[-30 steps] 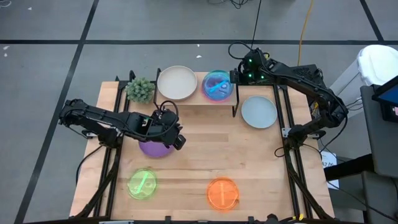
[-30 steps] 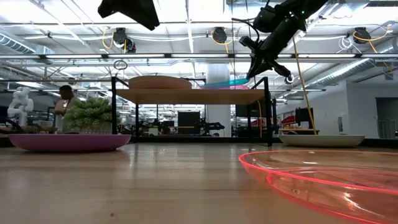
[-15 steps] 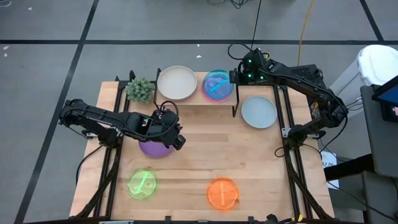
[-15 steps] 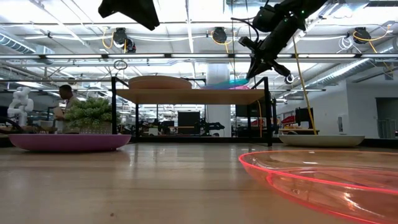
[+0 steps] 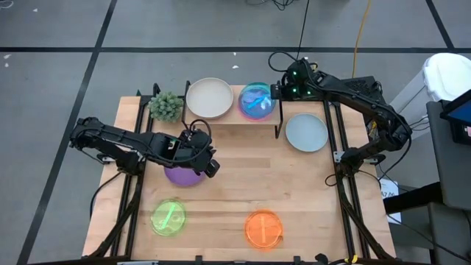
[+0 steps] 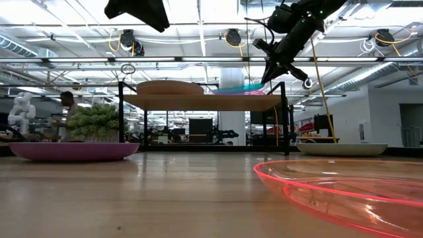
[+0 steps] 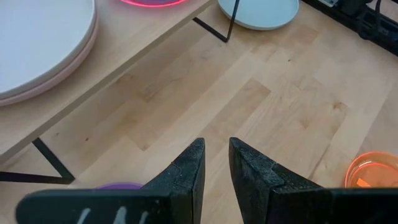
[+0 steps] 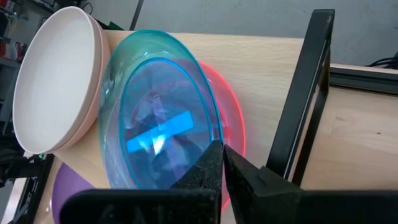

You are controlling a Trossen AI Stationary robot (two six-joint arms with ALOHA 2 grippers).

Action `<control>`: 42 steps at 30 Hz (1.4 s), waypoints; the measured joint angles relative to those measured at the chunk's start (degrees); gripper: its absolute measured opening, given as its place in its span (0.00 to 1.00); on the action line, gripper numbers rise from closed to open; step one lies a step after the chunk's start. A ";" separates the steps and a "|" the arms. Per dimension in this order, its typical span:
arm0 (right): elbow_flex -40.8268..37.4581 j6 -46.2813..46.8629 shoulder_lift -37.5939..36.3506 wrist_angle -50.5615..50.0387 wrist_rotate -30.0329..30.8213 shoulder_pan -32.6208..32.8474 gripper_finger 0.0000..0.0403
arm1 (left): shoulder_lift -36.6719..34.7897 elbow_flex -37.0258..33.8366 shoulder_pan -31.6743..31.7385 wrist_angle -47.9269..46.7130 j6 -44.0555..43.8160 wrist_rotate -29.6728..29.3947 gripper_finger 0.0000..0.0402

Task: Place and stack plates onto a shelf
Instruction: Stack the small blue plate on top of the small pink plate on the shelf, then stack the purple plate on top of the gray plate on the shelf

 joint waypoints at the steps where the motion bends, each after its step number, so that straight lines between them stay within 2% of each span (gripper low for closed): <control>1: 0.00 -0.03 0.00 0.00 0.00 0.00 0.00 | 0.00 0.00 0.00 0.00 0.00 0.00 0.19; 6: 0.00 -0.24 0.00 0.00 0.39 0.00 0.02 | 0.00 0.00 -0.01 0.00 -0.04 0.02 0.19; 16: 0.00 -0.06 0.00 0.00 1.27 0.00 0.17 | 0.00 0.00 -0.01 0.00 -0.39 0.07 0.19; 24: -0.02 -1.93 -2.38 -0.04 0.99 0.18 0.22 | 0.00 0.00 0.00 -0.03 -0.42 0.74 0.19; 32: -0.02 -3.89 -8.64 -2.04 -0.43 1.41 0.22 | -0.02 -2.17 1.17 -0.79 -3.27 9.21 0.19; 37: -0.02 -4.11 -11.97 -3.18 -0.37 4.00 0.22 | -0.09 -8.63 2.36 4.44 -4.15 22.74 0.19; 42: -0.02 -4.14 -14.07 -4.01 -0.32 7.82 0.22 | -0.11 -13.61 2.24 5.64 -14.24 24.95 0.19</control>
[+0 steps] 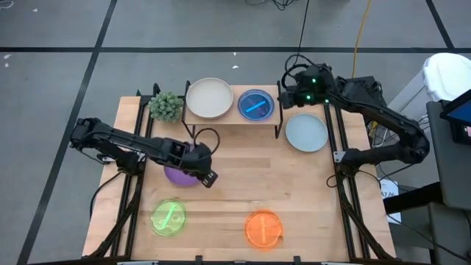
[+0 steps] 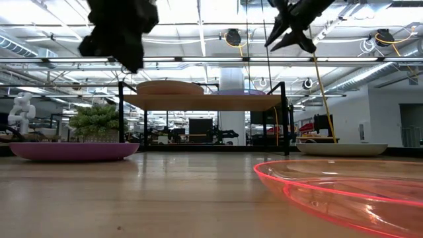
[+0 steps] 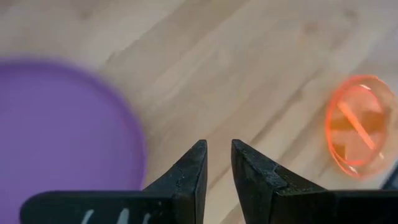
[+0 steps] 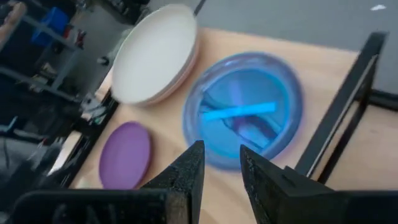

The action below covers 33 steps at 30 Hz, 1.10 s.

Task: Place and stack plates onto a shelf
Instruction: Stack the purple plate on top of the gray plate on the shelf

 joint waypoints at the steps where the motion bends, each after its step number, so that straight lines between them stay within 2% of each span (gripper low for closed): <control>1: 0.00 -0.01 -0.33 -0.39 -0.01 0.82 0.22 | 0.00 -0.73 0.15 -0.44 -2.27 0.72 0.19; 8: 0.00 0.01 -1.73 -1.10 2.31 7.19 0.22 | -0.02 -4.78 0.23 -1.85 -8.34 7.36 0.19; 14: 0.00 1.56 -2.67 -1.82 3.47 11.56 0.22 | -0.02 -4.86 0.06 -8.23 -4.68 8.10 0.19; 18: 0.00 3.49 -3.13 -3.47 6.22 13.99 0.22 | -0.04 -4.86 -1.28 -17.40 -10.06 6.66 0.19; 20: 0.00 4.55 -3.54 -4.69 7.84 14.94 0.22 | -0.07 -4.86 -0.81 -21.02 -9.76 6.71 0.21; 26: 0.00 4.79 -4.15 -5.78 9.39 17.38 0.22 | -0.91 -4.83 0.46 -27.61 -10.04 6.34 0.31; 33: 0.02 5.88 -4.34 -8.39 12.10 19.33 0.22 | -1.33 -4.86 0.32 -29.62 -16.52 4.70 0.55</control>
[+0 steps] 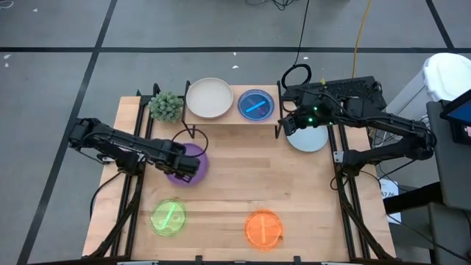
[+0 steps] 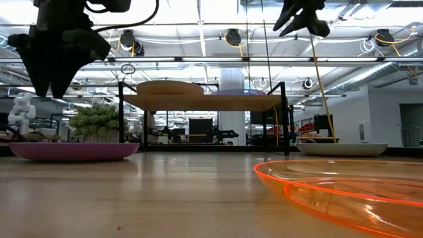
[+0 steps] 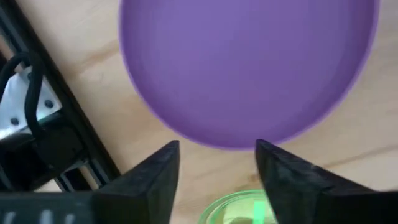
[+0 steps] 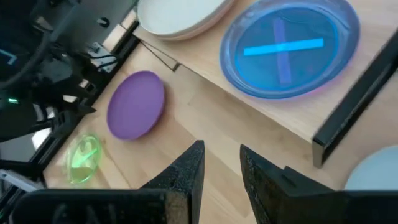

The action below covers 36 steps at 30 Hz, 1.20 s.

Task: Place and stack plates onto a shelf
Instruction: Stack the purple plate on top of the gray plate on the shelf

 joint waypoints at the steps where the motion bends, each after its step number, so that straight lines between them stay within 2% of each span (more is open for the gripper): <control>1: 0.00 0.37 0.00 -0.46 0.26 0.22 0.22 | -0.14 0.00 0.00 -0.24 -1.66 -0.33 0.58; 4: 0.00 0.60 0.00 -0.89 1.06 0.87 0.22 | -0.11 0.00 -0.61 0.05 -7.16 -1.40 0.64; 7: 0.00 0.81 0.00 -1.18 1.66 1.52 0.22 | -0.11 0.02 -2.34 0.28 -13.08 -2.13 0.65; 13: 0.00 0.80 0.00 -2.08 1.60 1.80 0.22 | -0.11 -0.84 -5.87 1.27 -22.85 -1.97 0.59; 19: 0.00 0.11 0.00 -2.00 1.52 1.80 0.22 | -0.11 -5.46 -9.14 7.85 -30.18 -0.97 0.53; 27: 0.00 0.11 -0.07 -2.13 0.69 1.80 0.22 | -0.11 -9.57 -12.00 10.64 -48.89 -6.34 0.52; 36: 0.02 0.04 -0.26 -2.79 -0.28 3.16 0.22 | -0.11 -13.56 -12.24 10.83 -52.20 -6.25 0.52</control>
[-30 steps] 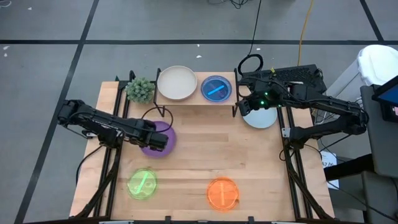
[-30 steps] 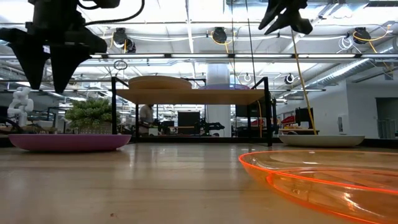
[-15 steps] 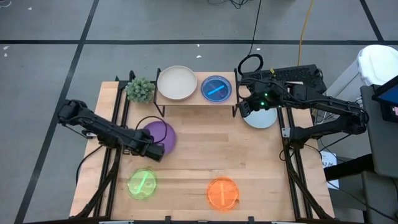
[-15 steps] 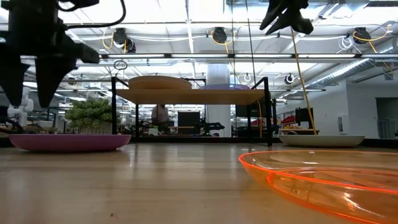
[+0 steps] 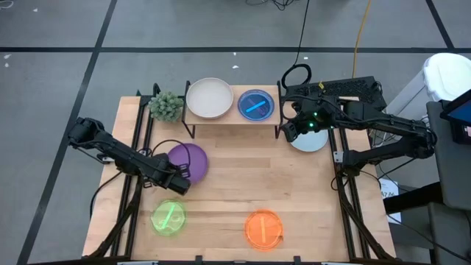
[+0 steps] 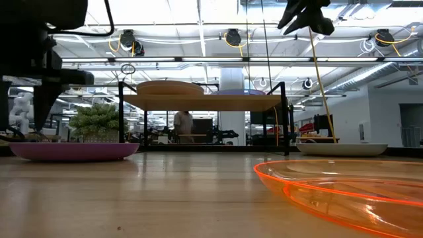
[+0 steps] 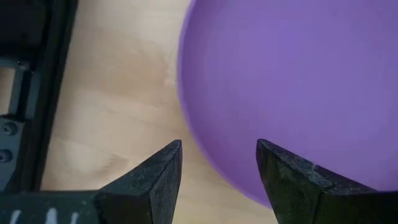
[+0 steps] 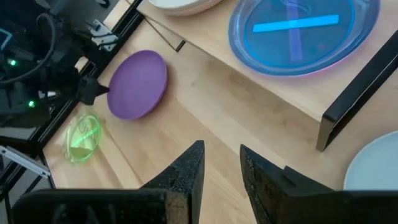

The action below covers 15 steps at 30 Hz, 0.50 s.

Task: Place and stack plates onto a shelf
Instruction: Stack the purple plate on top of the gray plate on the shelf

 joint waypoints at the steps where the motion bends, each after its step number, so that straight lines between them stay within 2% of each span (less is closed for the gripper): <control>1: 0.00 0.04 0.00 -0.25 0.02 0.27 0.22 | 0.00 -0.53 -0.04 0.51 -0.10 0.36 0.52; 15: 0.00 0.09 0.00 -1.61 0.16 1.95 0.22 | 0.00 -8.72 0.61 12.82 0.18 -0.40 0.52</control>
